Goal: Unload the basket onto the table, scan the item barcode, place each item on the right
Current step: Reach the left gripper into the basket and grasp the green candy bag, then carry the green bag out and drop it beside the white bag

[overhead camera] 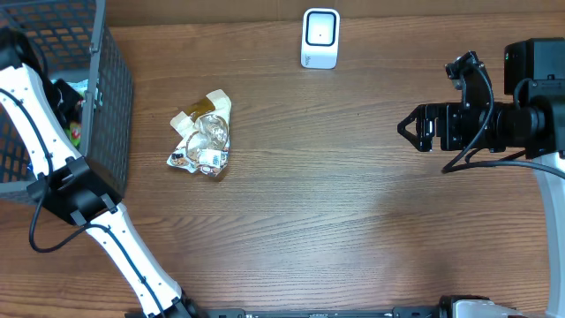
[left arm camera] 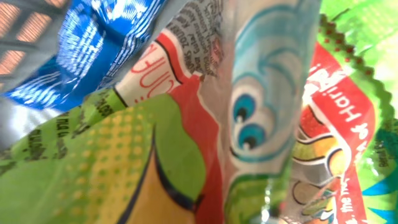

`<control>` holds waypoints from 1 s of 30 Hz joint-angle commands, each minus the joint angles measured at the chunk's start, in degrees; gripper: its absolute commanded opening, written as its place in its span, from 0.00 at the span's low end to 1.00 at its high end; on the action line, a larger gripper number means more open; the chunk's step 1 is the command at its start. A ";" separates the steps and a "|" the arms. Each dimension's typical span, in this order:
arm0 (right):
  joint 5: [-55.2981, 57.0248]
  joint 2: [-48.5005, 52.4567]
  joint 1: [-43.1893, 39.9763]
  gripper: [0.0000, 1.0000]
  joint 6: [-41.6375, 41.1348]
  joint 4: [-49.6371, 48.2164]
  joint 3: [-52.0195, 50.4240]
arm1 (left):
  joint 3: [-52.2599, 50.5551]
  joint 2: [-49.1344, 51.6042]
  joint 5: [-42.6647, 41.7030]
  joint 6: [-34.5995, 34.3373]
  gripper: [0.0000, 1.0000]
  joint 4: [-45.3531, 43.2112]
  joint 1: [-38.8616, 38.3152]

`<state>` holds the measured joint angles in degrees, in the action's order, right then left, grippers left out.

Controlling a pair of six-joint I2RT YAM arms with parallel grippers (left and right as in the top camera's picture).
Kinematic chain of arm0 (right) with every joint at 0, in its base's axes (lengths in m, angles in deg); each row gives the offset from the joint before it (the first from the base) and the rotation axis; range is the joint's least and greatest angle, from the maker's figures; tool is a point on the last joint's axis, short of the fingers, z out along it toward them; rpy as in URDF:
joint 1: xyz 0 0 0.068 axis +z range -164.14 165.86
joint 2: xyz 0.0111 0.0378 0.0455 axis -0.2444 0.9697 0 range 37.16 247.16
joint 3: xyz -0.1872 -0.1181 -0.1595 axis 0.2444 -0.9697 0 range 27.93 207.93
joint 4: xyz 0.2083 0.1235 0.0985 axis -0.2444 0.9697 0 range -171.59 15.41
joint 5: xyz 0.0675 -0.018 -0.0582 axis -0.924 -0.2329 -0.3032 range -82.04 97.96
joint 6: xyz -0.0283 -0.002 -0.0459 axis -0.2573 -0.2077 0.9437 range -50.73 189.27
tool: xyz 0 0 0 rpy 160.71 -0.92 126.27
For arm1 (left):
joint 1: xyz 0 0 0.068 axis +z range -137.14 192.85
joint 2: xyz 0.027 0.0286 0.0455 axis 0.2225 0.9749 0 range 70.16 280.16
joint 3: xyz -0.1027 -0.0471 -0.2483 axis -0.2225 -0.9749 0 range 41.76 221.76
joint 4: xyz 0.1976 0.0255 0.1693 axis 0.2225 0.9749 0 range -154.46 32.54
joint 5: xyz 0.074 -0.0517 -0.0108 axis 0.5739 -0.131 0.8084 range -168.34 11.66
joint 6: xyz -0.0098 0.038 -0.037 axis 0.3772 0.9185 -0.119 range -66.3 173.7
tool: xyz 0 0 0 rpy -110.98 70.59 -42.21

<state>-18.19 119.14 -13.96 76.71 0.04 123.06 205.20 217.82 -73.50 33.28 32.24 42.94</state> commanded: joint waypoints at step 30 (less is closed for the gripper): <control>-0.52 -0.39 0.09 1.00 -0.11 -1.36 1.27 | -11.06 -44.22 -10.16 2.19 0.04 0.11 -35.28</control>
<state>-18.21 119.14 -13.96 76.71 -1.56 123.06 197.11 174.04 -82.85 36.03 32.59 11.42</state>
